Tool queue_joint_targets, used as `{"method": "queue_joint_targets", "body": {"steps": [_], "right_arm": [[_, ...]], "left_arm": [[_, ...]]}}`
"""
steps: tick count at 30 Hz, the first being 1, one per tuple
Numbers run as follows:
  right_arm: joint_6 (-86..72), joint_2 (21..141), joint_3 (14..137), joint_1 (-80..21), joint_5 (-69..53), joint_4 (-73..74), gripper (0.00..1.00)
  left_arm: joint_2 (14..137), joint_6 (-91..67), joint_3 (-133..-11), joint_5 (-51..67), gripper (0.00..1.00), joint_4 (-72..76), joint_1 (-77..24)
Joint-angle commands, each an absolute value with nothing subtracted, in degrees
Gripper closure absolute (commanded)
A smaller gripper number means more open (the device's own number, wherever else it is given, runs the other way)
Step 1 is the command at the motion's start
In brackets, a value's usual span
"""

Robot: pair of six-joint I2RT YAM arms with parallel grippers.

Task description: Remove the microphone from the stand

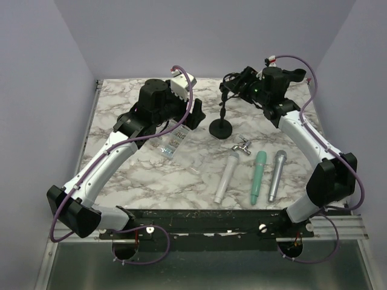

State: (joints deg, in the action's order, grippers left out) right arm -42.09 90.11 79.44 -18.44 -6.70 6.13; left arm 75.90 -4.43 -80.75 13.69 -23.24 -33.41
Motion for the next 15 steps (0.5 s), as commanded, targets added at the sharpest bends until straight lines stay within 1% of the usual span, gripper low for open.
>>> {"method": "queue_joint_targets", "body": {"steps": [1, 3, 8, 15], "right_arm": [[-43.45, 93.51, 81.99, -18.72, -5.51, 6.79, 0.35], [-44.04, 94.10, 80.82, -18.72, -6.59, 6.11, 0.39], [-45.19, 93.79, 74.26, -18.72, -6.90, 4.04, 0.45], [-45.72, 92.54, 63.47, -18.72, -5.69, 1.42, 0.46]], "left_arm": [[75.24, -3.69, -80.29, 12.24, 0.01, -23.11, -33.63], [75.23, -3.64, -80.33, 12.21, 0.02, -23.11, -33.59], [75.15, -3.85, -80.36, 12.70, 0.02, -23.20, -33.64], [75.39, -4.34, -80.59, 13.36, 0.02, -23.18, -33.60]]}}
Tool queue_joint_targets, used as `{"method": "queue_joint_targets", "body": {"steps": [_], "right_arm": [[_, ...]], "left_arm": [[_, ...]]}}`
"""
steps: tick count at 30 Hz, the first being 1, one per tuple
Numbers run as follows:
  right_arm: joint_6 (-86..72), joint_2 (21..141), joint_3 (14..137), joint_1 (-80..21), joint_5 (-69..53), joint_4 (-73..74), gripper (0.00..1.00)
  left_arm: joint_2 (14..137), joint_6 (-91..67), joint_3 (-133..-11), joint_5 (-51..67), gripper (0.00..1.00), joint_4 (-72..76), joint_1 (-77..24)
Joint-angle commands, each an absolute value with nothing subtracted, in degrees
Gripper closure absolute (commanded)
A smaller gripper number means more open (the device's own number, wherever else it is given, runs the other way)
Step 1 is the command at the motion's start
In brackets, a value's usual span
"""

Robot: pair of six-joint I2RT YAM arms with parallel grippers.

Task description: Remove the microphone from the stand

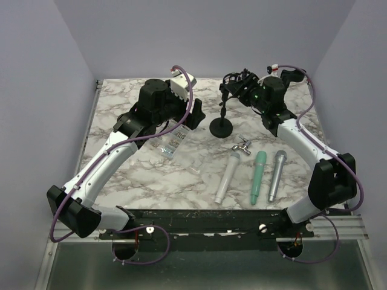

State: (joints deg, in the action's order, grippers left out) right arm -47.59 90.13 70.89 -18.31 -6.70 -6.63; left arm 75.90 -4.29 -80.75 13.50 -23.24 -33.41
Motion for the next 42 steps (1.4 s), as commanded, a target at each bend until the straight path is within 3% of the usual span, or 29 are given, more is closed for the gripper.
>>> {"method": "queue_joint_targets", "body": {"steps": [1, 10, 22, 33, 42], "right_arm": [[-45.61, 92.63, 62.32, -18.71, -5.54, 1.05, 0.46], [-44.67, 96.94, 56.11, -18.72, -6.06, -1.14, 0.46], [-42.51, 97.48, 58.33, -18.70, -5.70, -0.09, 0.44], [-35.85, 92.05, 69.83, -18.72, -3.13, 9.28, 0.12], [-30.73, 79.75, 69.79, -18.72, 0.46, 14.73, 0.03]], "left_arm": [[75.41, -4.33, -80.60, 13.43, 0.01, -23.19, -33.63], [75.50, -4.40, -80.50, 13.58, 0.02, -23.08, -33.60], [75.59, -4.57, -80.60, 13.89, 0.02, -23.15, -33.58], [75.65, -4.57, -80.60, 14.01, 0.01, -23.04, -33.64], [76.70, -4.25, -80.51, 13.50, 0.01, -23.19, -33.64]]}}
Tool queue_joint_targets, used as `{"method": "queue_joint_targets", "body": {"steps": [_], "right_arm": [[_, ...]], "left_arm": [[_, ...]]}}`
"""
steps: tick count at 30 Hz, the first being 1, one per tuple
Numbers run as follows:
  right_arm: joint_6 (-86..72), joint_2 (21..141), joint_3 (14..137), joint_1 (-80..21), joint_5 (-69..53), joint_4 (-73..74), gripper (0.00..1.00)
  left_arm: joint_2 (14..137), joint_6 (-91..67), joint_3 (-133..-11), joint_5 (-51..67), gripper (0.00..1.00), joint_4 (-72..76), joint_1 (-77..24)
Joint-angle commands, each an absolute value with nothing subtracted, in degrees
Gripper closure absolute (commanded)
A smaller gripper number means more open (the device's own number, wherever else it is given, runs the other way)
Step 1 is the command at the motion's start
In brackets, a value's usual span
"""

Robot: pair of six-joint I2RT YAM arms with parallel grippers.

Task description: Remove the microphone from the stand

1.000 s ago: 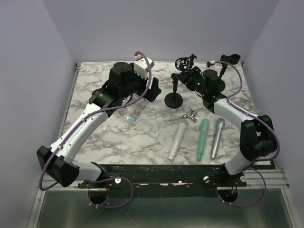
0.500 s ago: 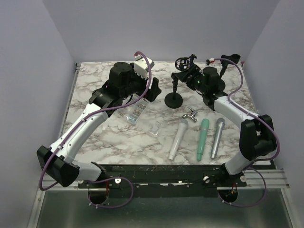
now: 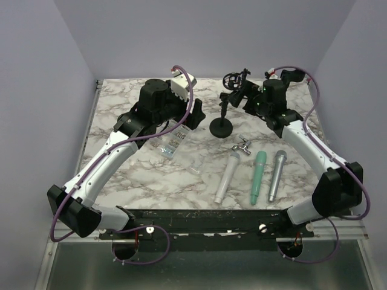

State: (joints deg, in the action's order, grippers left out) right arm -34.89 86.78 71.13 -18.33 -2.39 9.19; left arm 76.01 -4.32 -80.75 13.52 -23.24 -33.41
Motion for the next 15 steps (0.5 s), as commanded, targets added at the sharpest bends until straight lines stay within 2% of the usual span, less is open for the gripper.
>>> {"method": "queue_joint_targets", "body": {"steps": [1, 9, 15], "right_arm": [[-30.14, 77.48, 68.27, -18.72, 1.65, 15.35, 0.03], [-25.14, 60.06, 58.27, -18.71, 9.83, 25.20, 0.00], [-25.74, 42.55, 53.79, -18.72, 11.49, 31.68, 0.00]], "left_arm": [[76.80, -4.14, -80.50, 13.32, 0.01, -23.20, -33.62], [76.33, -3.58, -79.39, 12.27, 0.01, -21.95, -33.81], [72.68, -0.73, -77.03, 8.15, 0.01, -19.86, -35.87]]}}
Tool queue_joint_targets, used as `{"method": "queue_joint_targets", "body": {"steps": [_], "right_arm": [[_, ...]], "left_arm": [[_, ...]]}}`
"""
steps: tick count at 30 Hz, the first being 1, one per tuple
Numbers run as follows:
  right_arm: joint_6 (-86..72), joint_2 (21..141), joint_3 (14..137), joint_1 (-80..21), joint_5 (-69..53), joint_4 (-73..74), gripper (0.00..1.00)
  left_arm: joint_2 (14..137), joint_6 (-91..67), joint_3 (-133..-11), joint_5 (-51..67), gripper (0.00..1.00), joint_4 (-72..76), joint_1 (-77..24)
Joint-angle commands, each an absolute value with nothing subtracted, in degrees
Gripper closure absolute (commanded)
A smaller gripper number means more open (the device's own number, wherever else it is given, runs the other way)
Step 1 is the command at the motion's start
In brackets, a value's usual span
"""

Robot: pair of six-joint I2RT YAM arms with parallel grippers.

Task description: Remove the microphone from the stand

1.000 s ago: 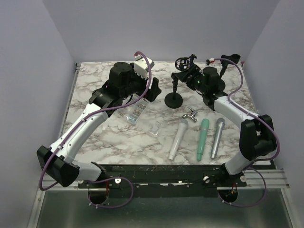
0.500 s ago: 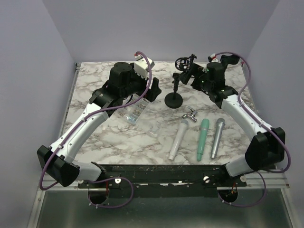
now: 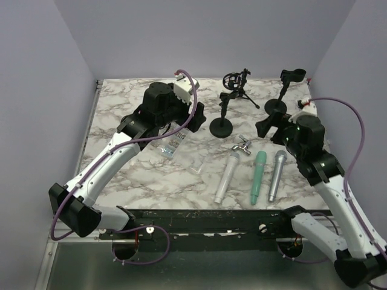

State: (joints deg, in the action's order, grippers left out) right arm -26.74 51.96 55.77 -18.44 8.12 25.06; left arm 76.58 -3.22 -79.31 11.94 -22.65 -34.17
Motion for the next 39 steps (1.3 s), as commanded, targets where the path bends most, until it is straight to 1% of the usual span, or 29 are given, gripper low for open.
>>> {"method": "queue_joint_targets", "body": {"steps": [1, 6, 11, 16, 20, 23, 31, 34, 36, 39], "right_arm": [[-26.08, 39.90, 53.42, -18.70, 11.20, 32.27, 0.00], [-26.76, 27.87, 54.83, -18.67, 10.32, 35.28, 0.00], [-24.44, 20.74, 59.35, -18.71, 13.03, 36.65, 0.00], [-22.12, 18.59, 63.27, -18.70, 20.13, 37.18, 0.00], [-20.54, 17.65, 65.21, -18.72, 24.43, 37.25, 0.00], [-19.28, 16.74, 66.69, -18.70, 26.25, 37.01, 0.00], [-17.14, 14.09, 72.64, -18.68, 27.85, 35.66, 0.00], [-17.92, 11.89, 72.01, -18.71, 32.12, 33.88, 0.00], [-17.77, 10.32, 69.41, -18.72, 35.97, 31.20, 0.00], [-17.03, 11.30, 69.23, -18.67, 33.26, 33.27, 0.00]], "left_arm": [[71.34, -0.70, -76.46, 7.78, 0.01, -18.92, -36.14], [63.34, -1.83, -73.11, 6.18, 0.01, -14.84, -36.81], [49.40, -0.35, -67.29, 5.68, 0.01, -13.37, -36.79], [34.80, 1.45, -66.36, 1.40, 0.01, -17.21, -36.76], [23.84, 1.73, -65.24, -2.20, 0.02, -16.90, -36.75], [18.24, 2.40, -65.16, -4.16, 0.02, -16.27, -36.77], [13.34, 5.38, -67.65, -8.34, 0.01, -17.41, -36.76], [12.83, 6.30, -67.31, -8.90, 0.01, -17.30, -36.76], [12.51, 6.48, -66.79, -9.14, 0.01, -17.11, -36.75], [12.40, 6.59, -65.84, -9.08, 0.01, -16.98, -36.75]]}}
